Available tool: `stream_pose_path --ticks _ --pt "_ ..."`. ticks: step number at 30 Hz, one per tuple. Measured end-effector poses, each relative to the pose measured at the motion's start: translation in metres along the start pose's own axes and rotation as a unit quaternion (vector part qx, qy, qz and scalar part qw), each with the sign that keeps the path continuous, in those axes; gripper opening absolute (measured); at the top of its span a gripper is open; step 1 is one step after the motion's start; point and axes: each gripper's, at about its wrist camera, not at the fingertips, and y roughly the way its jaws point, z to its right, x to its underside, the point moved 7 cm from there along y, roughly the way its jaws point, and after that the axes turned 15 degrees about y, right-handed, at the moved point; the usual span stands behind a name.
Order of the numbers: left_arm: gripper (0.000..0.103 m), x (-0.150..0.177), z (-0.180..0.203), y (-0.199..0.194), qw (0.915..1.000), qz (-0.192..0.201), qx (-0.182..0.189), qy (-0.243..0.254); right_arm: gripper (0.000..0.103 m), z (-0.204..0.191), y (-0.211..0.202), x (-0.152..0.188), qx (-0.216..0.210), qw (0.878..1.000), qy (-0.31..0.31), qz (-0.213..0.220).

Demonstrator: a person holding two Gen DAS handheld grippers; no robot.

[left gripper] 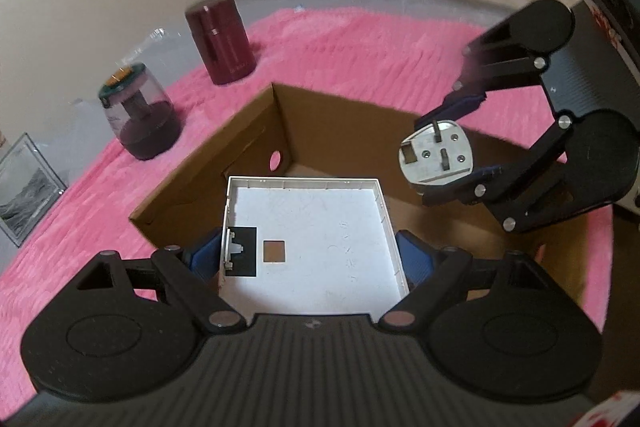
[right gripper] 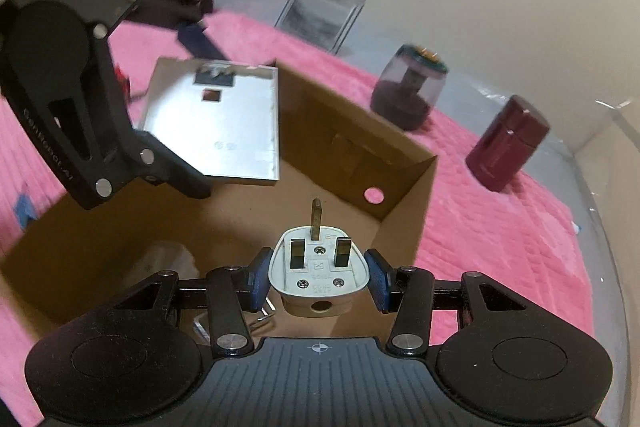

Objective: Organize rigid objects
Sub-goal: 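Open the right gripper to drop the plug into the box while the left gripper releases the lid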

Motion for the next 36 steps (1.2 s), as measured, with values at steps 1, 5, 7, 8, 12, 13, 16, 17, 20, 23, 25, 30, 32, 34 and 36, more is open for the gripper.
stream_pose_path --ticks 1,5,7,8,12,13,16,17,20,23,25,30,32,34,36 --pt "0.087 0.001 -0.003 0.008 1.0 -0.007 0.004 0.002 0.046 0.002 0.008 -0.001 0.001 1.0 -0.005 -0.007" --pt "0.087 0.006 -0.011 0.031 0.9995 -0.025 0.016 0.005 0.046 0.006 0.04 -0.001 0.002 0.999 -0.028 -0.037" --pt "0.087 0.008 -0.014 0.041 0.9992 -0.033 0.02 0.008 0.046 0.007 0.053 -0.001 0.004 0.998 -0.039 -0.05" --pt "0.087 0.009 -0.013 0.045 0.999 -0.036 0.022 0.013 0.046 0.007 0.059 -0.001 0.005 0.997 -0.044 -0.056" --pt "0.087 0.011 -0.01 0.059 0.9976 -0.054 0.024 0.036 0.046 0.007 0.081 0.001 0.008 0.995 -0.062 -0.077" --pt "0.087 0.012 -0.009 0.062 0.997 -0.061 0.028 0.038 0.046 0.007 0.086 0.0 0.009 0.994 -0.065 -0.082" --pt "0.087 0.018 -0.008 0.072 0.9953 -0.078 0.034 0.045 0.046 0.006 0.097 0.001 0.012 0.992 -0.078 -0.096" --pt "0.087 0.019 -0.007 0.074 0.9949 -0.082 0.035 0.048 0.046 0.006 0.1 0.001 0.011 0.992 -0.08 -0.1" --pt "0.087 0.022 -0.007 0.079 0.9942 -0.087 0.039 0.049 0.046 0.006 0.107 0.002 0.01 0.991 -0.082 -0.109" --pt "0.087 0.025 -0.006 0.081 0.9939 -0.09 0.043 0.046 0.046 0.007 0.11 0.003 0.012 0.989 -0.087 -0.118" --pt "0.087 0.025 -0.006 0.082 0.994 -0.09 0.04 0.047 0.046 0.008 0.112 0.003 0.012 0.988 -0.085 -0.126" --pt "0.088 0.024 -0.002 0.083 0.9933 -0.094 0.036 0.057 0.046 0.01 0.115 0.002 0.013 0.988 -0.08 -0.13" --pt "0.088 0.025 -0.003 0.082 0.9938 -0.091 0.036 0.053 0.046 0.01 0.116 0.003 0.013 0.988 -0.08 -0.133" --pt "0.088 0.024 -0.003 0.081 0.9942 -0.088 0.034 0.051 0.046 0.01 0.117 0.003 0.014 0.988 -0.08 -0.135" --pt "0.088 0.024 -0.003 0.079 0.9941 -0.088 0.031 0.056 0.046 0.01 0.117 0.003 0.016 0.988 -0.08 -0.134"
